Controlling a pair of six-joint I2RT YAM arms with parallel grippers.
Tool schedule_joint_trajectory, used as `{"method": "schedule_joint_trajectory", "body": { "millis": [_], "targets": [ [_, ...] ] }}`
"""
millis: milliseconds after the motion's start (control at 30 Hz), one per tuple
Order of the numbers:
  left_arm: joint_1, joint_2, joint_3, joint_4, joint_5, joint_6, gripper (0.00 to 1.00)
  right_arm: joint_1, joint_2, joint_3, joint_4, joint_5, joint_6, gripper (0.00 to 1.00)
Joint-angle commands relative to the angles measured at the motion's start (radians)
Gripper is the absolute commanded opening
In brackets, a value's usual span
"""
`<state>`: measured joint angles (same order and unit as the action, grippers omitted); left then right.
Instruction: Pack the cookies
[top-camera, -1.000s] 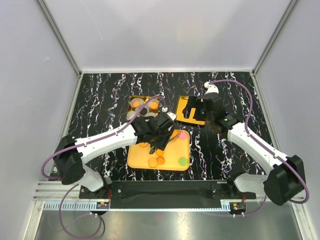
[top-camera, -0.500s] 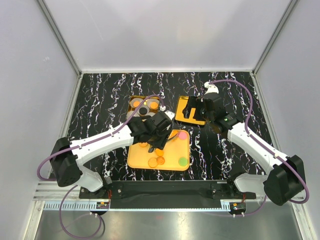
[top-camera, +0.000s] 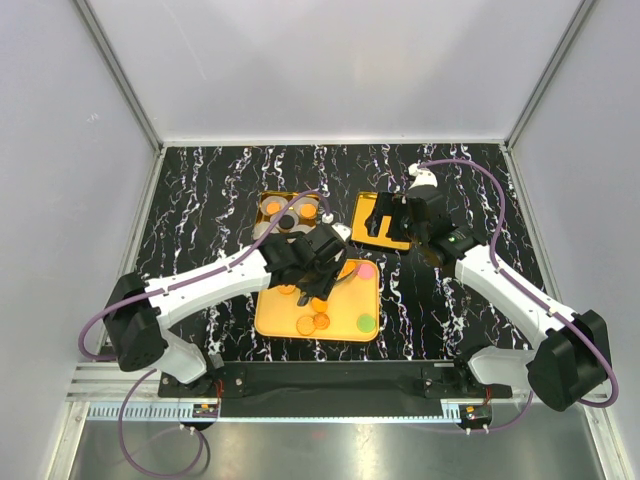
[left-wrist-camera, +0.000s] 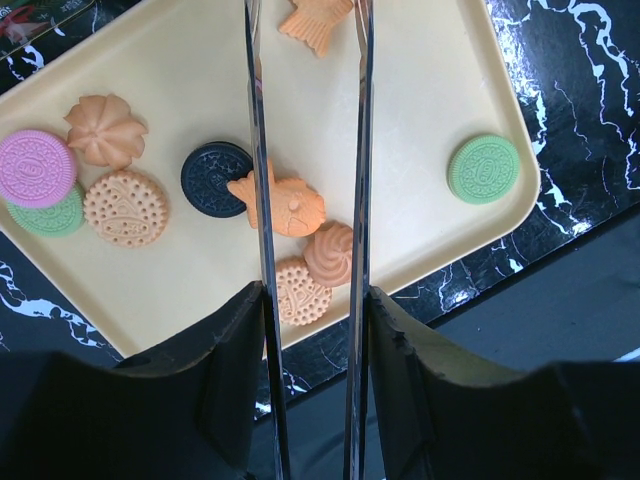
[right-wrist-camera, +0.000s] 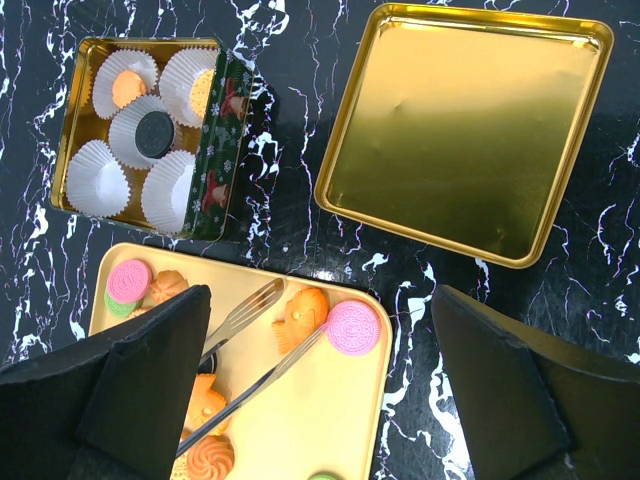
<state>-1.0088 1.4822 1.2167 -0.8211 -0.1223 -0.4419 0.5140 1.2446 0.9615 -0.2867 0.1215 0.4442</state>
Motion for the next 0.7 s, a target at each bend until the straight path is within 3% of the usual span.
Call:
{"method": "schedule_joint_trajectory", "body": {
  "millis": [0,667],
  "targets": [
    [-0.004,0.003,0.007,0.034,0.012,0.012,0.46,0.001,-0.013,0.033,0.015,0.020,-0.009,1.00],
    [0.001,-0.011,0.030,0.011,-0.014,0.029,0.37,0.001,-0.010,0.037,0.015,0.020,-0.010,1.00]
  ]
}}
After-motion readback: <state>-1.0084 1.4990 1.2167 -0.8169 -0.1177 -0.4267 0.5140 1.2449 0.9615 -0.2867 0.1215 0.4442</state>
